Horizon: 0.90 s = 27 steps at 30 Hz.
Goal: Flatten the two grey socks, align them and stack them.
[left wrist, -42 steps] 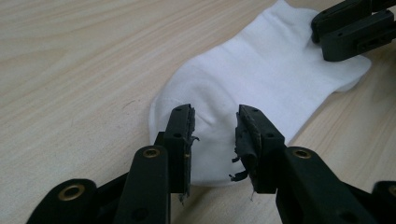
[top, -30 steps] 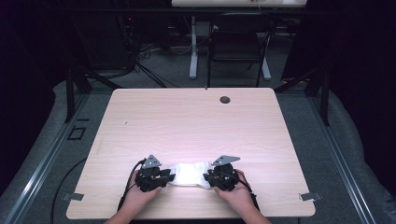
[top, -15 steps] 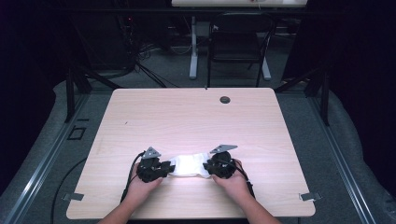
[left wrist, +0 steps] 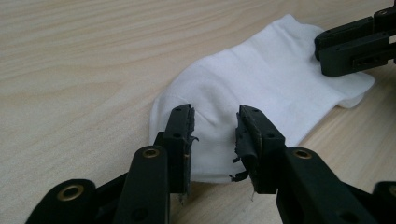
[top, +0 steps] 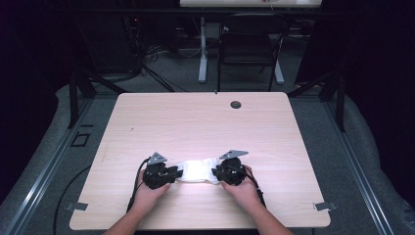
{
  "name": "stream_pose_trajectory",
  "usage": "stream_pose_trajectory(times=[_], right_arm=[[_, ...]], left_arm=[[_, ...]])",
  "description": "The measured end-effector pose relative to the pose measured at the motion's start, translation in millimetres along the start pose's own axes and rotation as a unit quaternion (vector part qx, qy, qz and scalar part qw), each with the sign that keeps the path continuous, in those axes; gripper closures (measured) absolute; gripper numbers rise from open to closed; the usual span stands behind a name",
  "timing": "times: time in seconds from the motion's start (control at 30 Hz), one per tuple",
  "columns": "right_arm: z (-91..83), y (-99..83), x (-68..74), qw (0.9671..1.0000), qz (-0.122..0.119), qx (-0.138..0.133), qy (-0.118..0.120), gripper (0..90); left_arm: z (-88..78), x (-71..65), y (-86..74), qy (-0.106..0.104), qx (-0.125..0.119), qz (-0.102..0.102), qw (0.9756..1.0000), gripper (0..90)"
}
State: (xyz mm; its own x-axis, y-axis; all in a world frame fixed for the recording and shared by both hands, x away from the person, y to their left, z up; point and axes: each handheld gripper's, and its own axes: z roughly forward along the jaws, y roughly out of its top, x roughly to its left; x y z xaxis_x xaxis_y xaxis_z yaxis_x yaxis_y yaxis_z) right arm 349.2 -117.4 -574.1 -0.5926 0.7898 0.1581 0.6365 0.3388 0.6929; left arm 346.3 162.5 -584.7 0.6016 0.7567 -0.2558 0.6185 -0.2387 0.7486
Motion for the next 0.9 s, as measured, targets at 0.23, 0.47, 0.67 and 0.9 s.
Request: stream_pose_trajectory(times=[0.23,0.47,0.67,0.9], right_arm=[[-6.7,1.3,2.5,0.9998,0.002,-0.021,0.002,69.3],[-22.2,4.6,3.4,0.9993,0.008,-0.035,0.002,64.0],[-43.0,4.5,6.8,0.9982,0.015,-0.055,0.015,60.3],[-64.9,-12.6,7.8,0.9974,0.006,-0.071,0.003,59.6]], left_arm=[[-7.7,1.0,1.9,-0.001,-0.014,-0.007,0.9999,59.9],[-24.8,-3.6,8.7,0.002,-0.022,-0.006,0.9997,55.0],[-45.2,-9.0,8.5,-0.006,-0.026,0.002,0.9996,52.6],[-65.0,-10.6,1.0,-0.02,-0.018,0.002,0.9996,50.8]])
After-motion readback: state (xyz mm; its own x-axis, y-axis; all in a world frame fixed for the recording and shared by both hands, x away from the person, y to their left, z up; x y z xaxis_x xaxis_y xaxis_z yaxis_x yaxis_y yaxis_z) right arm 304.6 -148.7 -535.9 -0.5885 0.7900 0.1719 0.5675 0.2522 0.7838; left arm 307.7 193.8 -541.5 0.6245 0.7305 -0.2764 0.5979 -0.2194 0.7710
